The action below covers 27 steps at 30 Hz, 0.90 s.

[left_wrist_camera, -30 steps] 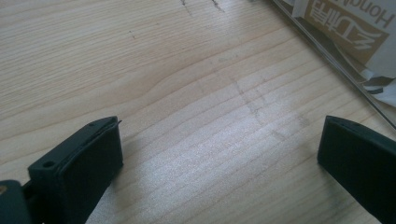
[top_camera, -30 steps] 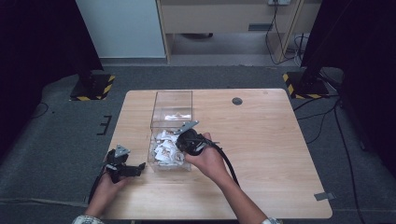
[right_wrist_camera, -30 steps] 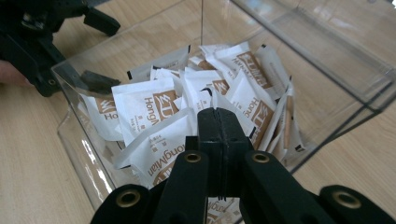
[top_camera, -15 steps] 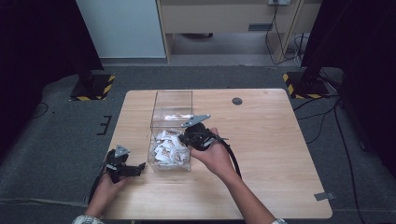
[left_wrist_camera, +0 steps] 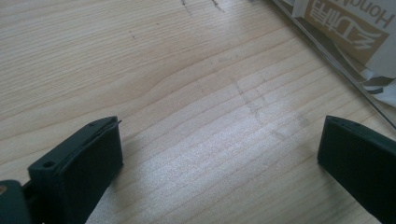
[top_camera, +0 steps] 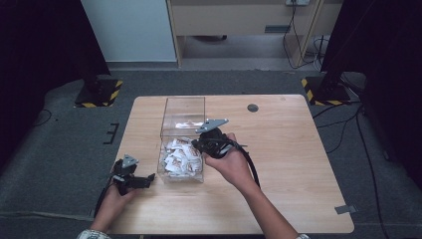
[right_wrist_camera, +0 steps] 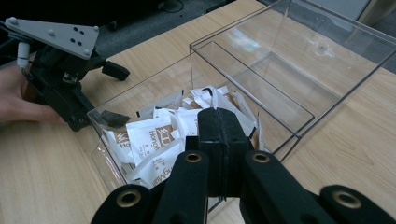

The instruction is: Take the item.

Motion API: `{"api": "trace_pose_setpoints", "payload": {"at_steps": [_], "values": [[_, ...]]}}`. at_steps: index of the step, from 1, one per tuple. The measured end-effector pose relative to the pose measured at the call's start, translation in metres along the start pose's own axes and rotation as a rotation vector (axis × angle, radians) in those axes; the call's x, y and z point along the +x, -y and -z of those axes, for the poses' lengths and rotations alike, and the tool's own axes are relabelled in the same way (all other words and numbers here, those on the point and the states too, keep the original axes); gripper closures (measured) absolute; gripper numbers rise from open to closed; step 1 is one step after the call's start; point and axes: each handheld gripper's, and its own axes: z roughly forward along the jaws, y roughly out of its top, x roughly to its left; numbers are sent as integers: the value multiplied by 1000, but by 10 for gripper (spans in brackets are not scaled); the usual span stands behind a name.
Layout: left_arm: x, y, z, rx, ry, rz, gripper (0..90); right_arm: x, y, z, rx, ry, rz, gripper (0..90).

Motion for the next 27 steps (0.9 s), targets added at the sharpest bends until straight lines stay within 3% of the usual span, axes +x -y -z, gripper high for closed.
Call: {"api": "trace_pose_setpoints", "payload": {"at_steps": [27], "values": [[0,0,0,0,0,0,0,-6,-11,18,-30,17,15,900]]}}
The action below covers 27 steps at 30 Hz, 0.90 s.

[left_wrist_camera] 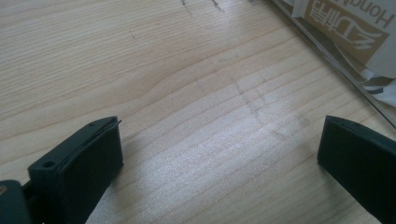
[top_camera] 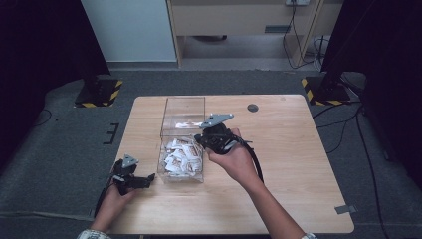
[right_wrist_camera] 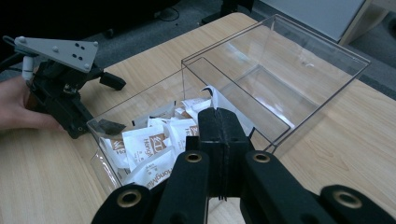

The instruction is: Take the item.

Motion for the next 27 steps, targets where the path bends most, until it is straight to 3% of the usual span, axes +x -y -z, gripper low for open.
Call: {"api": "trace_pose_setpoints", "payload": {"at_steps": [12,27], "values": [[0,0,0,0,0,0,0,-9,2,10,-13,30,-10,900],[0,0,0,0,0,0,0,-31,13,29,-23,82,-27,900]]}}
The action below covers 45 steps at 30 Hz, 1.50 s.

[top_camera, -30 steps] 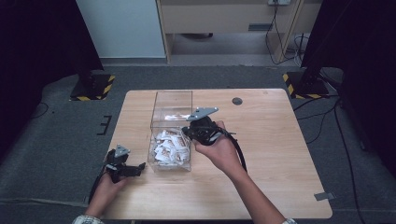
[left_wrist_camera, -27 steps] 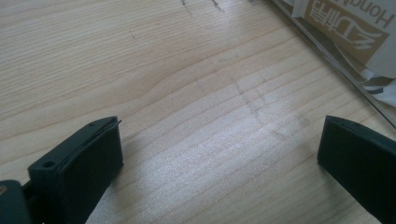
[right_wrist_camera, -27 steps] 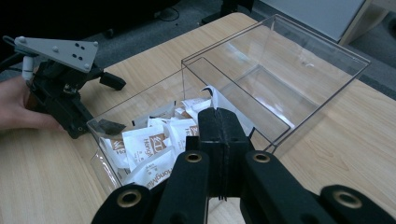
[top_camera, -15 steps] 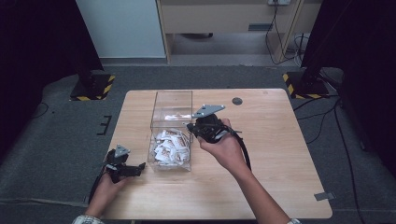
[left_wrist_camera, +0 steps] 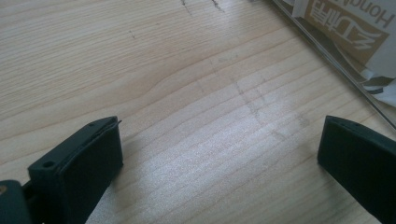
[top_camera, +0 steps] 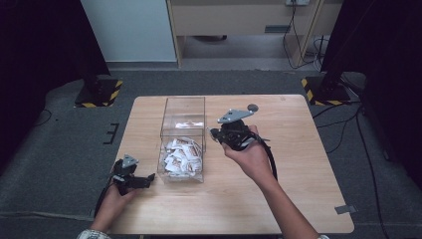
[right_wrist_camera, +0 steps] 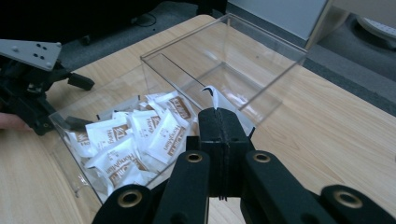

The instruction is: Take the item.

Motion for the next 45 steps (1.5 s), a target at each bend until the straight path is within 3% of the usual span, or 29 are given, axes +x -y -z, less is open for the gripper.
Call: {"api": "trace_pose_setpoints", "payload": {"at_steps": [30,45], "values": [[0,0,0,1,1,-3,0,-62,40,15,14,114,-112,900],[0,0,0,1,1,-3,0,-84,53,15,21,158,-143,900]]}}
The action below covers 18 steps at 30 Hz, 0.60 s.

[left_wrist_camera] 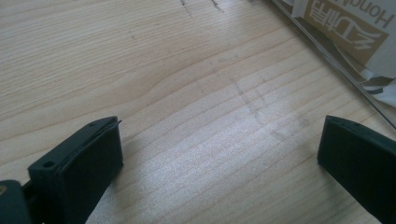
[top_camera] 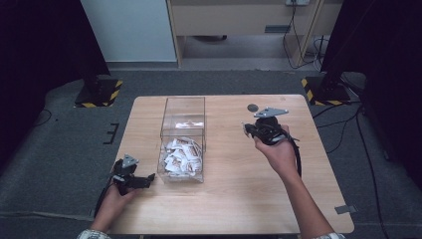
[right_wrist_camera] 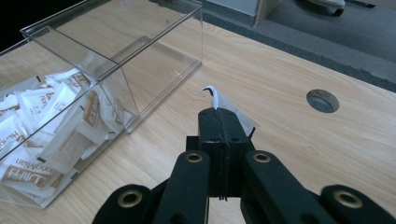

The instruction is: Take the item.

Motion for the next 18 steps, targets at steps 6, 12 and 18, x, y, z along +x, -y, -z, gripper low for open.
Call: {"api": "trace_pose_setpoints", "payload": {"at_steps": [6,12,18], "values": [[0,0,0,0,1,1,0,-6,8,-6,8,14,-22,900],[0,0,0,0,1,0,0,-15,19,-11,23,28,-40,900],[0,0,-1,-1,2,-2,0,-25,28,-15,30,45,-66,900]]}}
